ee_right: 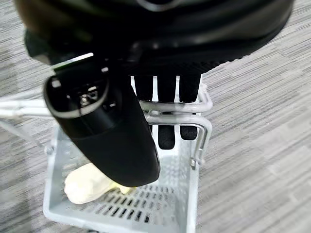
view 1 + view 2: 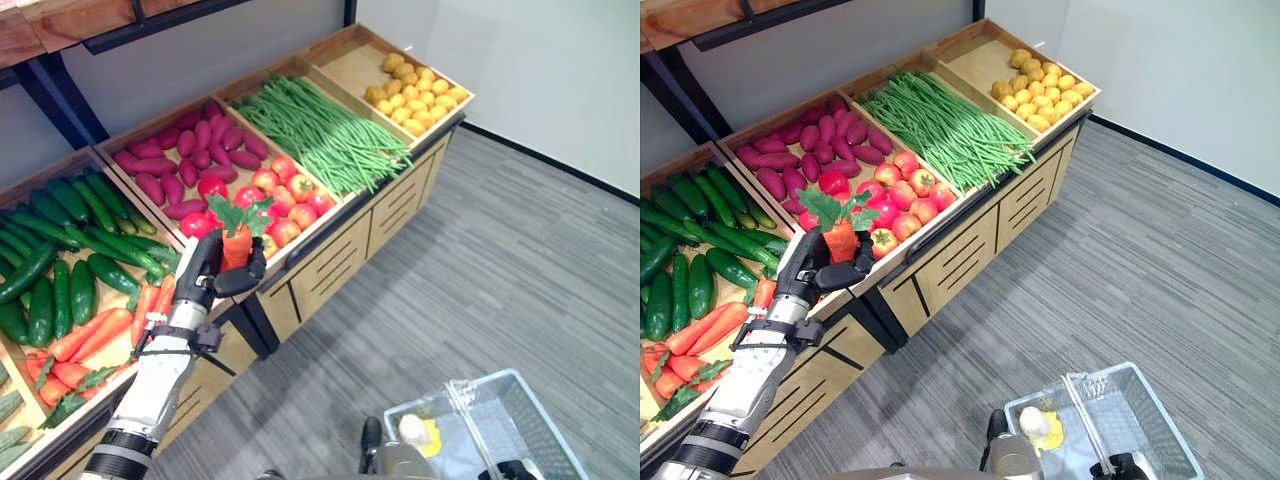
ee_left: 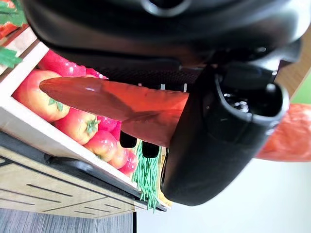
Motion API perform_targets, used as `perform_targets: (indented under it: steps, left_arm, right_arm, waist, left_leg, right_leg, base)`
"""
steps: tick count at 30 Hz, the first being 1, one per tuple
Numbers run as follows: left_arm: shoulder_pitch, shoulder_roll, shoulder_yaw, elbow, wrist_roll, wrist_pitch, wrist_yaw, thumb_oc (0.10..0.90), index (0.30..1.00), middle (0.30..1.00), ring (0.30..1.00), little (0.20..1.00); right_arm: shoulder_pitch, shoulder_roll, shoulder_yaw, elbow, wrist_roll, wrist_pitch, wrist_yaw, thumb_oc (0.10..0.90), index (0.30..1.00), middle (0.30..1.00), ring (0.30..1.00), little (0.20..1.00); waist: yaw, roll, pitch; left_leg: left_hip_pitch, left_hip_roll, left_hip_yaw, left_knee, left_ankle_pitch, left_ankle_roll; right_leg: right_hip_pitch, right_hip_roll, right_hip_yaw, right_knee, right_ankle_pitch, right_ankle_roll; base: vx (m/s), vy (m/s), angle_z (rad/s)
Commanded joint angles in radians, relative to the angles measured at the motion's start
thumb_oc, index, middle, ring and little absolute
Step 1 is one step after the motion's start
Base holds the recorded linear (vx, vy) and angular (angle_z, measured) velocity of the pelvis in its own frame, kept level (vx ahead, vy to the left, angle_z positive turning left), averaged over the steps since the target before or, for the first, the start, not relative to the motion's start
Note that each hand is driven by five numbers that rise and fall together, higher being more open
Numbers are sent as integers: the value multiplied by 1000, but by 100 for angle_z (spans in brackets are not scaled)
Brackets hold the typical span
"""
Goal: Get the vegetables into the basket
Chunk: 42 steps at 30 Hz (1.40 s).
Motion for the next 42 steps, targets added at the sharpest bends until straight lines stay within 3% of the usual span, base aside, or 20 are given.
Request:
perform_targets:
  steps: [1,2,3,4,7,14,16,18,20,21,23,24,27,30,34,41,42]
  left_arm:
    - [-99,11,30,-139,-12,-108,15,400,300,300,300,300]
    - [-91,9,32,-145,-3,-106,21,400,300,300,300,300]
    - [-83,10,35,-148,0,-108,23,400,300,300,300,300]
    - [-77,22,34,-155,8,-114,26,400,300,300,300,300]
    - [-79,33,24,-166,17,-117,32,400,300,300,300,300]
    - [-76,63,15,-191,15,-127,0,400,300,300,300,300]
    - [-76,67,18,-189,6,-133,2,400,300,300,300,300]
    - [-77,67,19,-182,4,-138,7,400,300,300,300,300]
    - [-76,71,22,-181,2,-137,7,400,300,300,300,300]
    - [-72,82,25,-174,1,-132,10,400,300,300,300,300]
    - [-75,83,26,-175,1,-129,10,400,300,300,300,300]
    - [-75,81,37,-183,-2,-126,13,400,300,300,300,300]
    - [-73,78,38,-185,4,-120,9,400,300,300,300,300]
    - [-61,79,49,-184,12,-119,6,400,300,300,300,300]
    - [-56,74,46,-181,10,-120,-3,400,300,300,300,300]
    - [-57,64,38,-176,14,-115,-8,400,300,300,300,300]
    - [-65,57,36,-172,7,-115,-7,400,300,300,300,300]
  right_arm:
    - [-32,-96,6,14,34,-12,-48,400,300,300,300,300]
    - [-37,-107,10,18,34,-13,-51,400,300,300,300,300]
    - [-41,-111,12,22,34,-12,-52,400,300,300,300,300]
    - [-44,-121,18,33,27,-13,-54,400,300,300,300,300]
    - [-47,-128,19,43,27,-15,-59,400,300,300,300,300]
    - [-43,-96,3,50,32,-13,-48,400,300,300,300,300]
    - [-60,-80,8,45,34,-11,-49,400,300,300,300,300]
    - [-72,-72,13,39,35,-10,-52,400,300,300,300,300]
    - [-81,-66,17,34,34,-10,-52,400,300,300,300,300]
    - [-82,-54,22,29,40,-10,-52,400,300,300,300,300]
    - [-84,-54,20,36,43,-10,-52,400,300,300,300,300]
    - [-85,-53,16,48,44,-6,-55,400,300,300,300,300]
    - [-77,-47,14,58,36,-6,-56,400,300,300,300,300]
    - [-64,-41,11,66,33,-5,-56,400,300,300,300,300]
    - [-52,-40,4,71,36,-4,-53,400,300,300,300,300]
    - [-37,-46,-8,52,48,-8,-58,400,300,300,300,300]
    - [-43,-54,-12,48,54,-9,-60,400,300,300,300,300]
  waist:
    - [8,-14,12]
    - [28,-13,8]
    - [38,-13,4]
    - [55,-10,2]
    - [64,-3,6]
    - [40,-19,-2]
    - [33,-34,-1]
    - [34,-42,3]
    - [40,-42,7]
    - [54,-32,12]
    - [59,-26,9]
    - [75,-14,-4]
    - [81,-23,-33]
    - [86,-36,-51]
    - [75,-37,-56]
    - [50,-19,-46]
    - [47,-10,-37]
  left_leg:
    - [-131,-34,-226,-15,161,-37]
    - [-143,-83,-334,-87,129,-16]
    - [-143,-95,-394,-144,108,-4]
    - [-151,-98,-504,-206,104,4]
    - [-168,-119,-581,-234,115,6]
    - [-140,-188,-474,-238,56,57]
    - [-138,-211,-423,-237,37,77]
    - [-135,-218,-378,-242,31,84]
    - [-134,-213,-357,-243,31,86]
    - [-129,-194,-320,-241,31,94]
    - [-131,-190,-308,-245,36,96]
    - [-124,-184,-265,-257,42,105]
    - [-105,-190,-217,-278,48,106]
    - [-83,-195,-178,-288,44,97]
    - [-72,-189,-168,-288,52,84]
    - [-63,-142,-161,-257,74,43]
    - [-95,-109,-170,-187,104,15]
  right_leg:
    - [173,-12,26,-180,38,96]
    - [169,-16,55,-186,43,107]
    - [165,-19,78,-187,46,117]
    - [153,-19,130,-181,47,128]
    - [149,-24,157,-181,48,136]
    - [117,-101,233,-175,84,186]
    - [70,-129,279,-183,164,212]
    - [35,-149,282,-197,236,230]
    - [20,-153,277,-196,255,232]
    - [24,-152,198,-148,220,223]
    - [34,-154,159,-121,204,215]
    - [80,-166,64,-41,161,199]
    - [119,-150,49,-29,152,202]
    - [137,-156,14,-107,176,218]
    - [156,-151,7,-158,181,223]
    - [179,-102,4,-218,115,190]
    - [188,-80,12,-230,94,171]
  base:
    - [-25,69,-46]
    - [84,88,-37]
    - [164,134,-54]
    - [160,130,-68]
    - [89,135,-74]
    - [33,288,-55]
    - [-60,248,-48]
    - [-66,150,-71]
    - [-66,97,-77]
    - [-113,158,-62]
    - [-101,151,-59]
    - [-90,153,-57]
    - [-22,90,-64]
    - [29,-38,-67]
    - [46,-96,-33]
    - [2,-198,-9]
    - [-33,-169,1]
